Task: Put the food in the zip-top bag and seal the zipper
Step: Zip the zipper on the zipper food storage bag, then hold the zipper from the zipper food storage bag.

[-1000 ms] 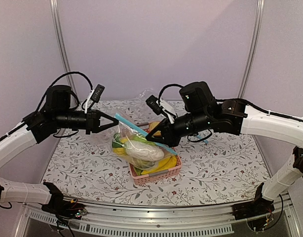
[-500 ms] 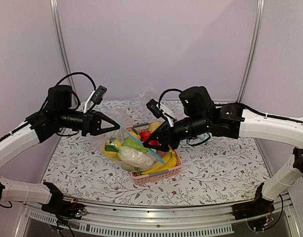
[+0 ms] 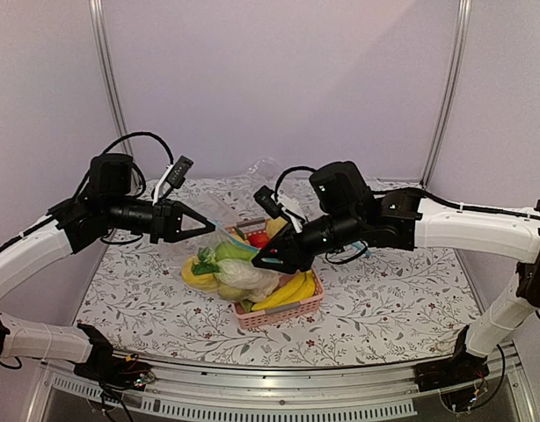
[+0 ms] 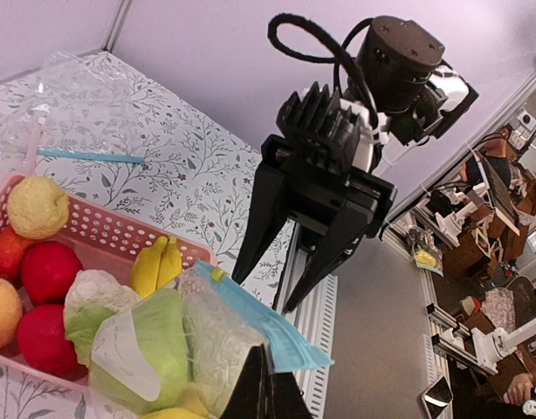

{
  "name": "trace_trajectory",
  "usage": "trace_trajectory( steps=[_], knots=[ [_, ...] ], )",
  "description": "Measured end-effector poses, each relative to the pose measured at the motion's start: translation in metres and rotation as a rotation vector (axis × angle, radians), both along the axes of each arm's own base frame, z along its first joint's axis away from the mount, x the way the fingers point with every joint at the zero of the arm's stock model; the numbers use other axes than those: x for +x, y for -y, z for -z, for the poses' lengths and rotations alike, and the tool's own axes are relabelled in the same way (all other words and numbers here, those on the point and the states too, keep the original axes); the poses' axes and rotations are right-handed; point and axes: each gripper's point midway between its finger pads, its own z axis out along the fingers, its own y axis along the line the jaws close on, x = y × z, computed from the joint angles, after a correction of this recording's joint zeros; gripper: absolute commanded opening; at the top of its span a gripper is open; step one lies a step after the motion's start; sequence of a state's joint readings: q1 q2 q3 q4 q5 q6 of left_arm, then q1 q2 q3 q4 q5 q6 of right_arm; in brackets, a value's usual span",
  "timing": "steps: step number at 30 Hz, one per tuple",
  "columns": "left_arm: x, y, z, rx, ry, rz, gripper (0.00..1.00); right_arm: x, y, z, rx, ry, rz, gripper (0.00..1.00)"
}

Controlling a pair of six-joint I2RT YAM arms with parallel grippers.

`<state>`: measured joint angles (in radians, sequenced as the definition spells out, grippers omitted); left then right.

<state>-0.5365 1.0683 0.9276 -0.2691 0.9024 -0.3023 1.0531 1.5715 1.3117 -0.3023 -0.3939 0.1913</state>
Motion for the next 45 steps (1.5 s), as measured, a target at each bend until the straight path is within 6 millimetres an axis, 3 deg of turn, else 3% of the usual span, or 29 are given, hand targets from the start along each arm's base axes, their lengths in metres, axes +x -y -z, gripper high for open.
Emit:
trace_trajectory(
  steps=[13, 22, 31, 38, 45],
  knots=[
    [-0.001, 0.000, 0.001, 0.003, -0.006, 0.001, 0.00, 0.014, 0.011, 0.031, -0.060, 0.001, 0.035, 0.45],
    [-0.001, 0.000, 0.001, 0.003, -0.007, 0.001, 0.00, 0.023, 0.019, 0.022, -0.037, 0.017, 0.037, 0.41],
    [-0.001, 0.000, 0.001, 0.004, -0.008, 0.001, 0.00, 0.016, 0.006, 0.007, 0.010, 0.019, -0.050, 0.38],
    [-0.001, 0.000, 0.002, 0.004, -0.010, 0.001, 0.00, 0.022, 0.004, 0.020, -0.011, 0.013, -0.067, 0.41],
    [-0.001, 0.000, 0.002, 0.006, -0.014, 0.001, 0.00, 0.038, 0.011, 0.020, -0.013, 0.028, -0.039, 0.43]
  ],
)
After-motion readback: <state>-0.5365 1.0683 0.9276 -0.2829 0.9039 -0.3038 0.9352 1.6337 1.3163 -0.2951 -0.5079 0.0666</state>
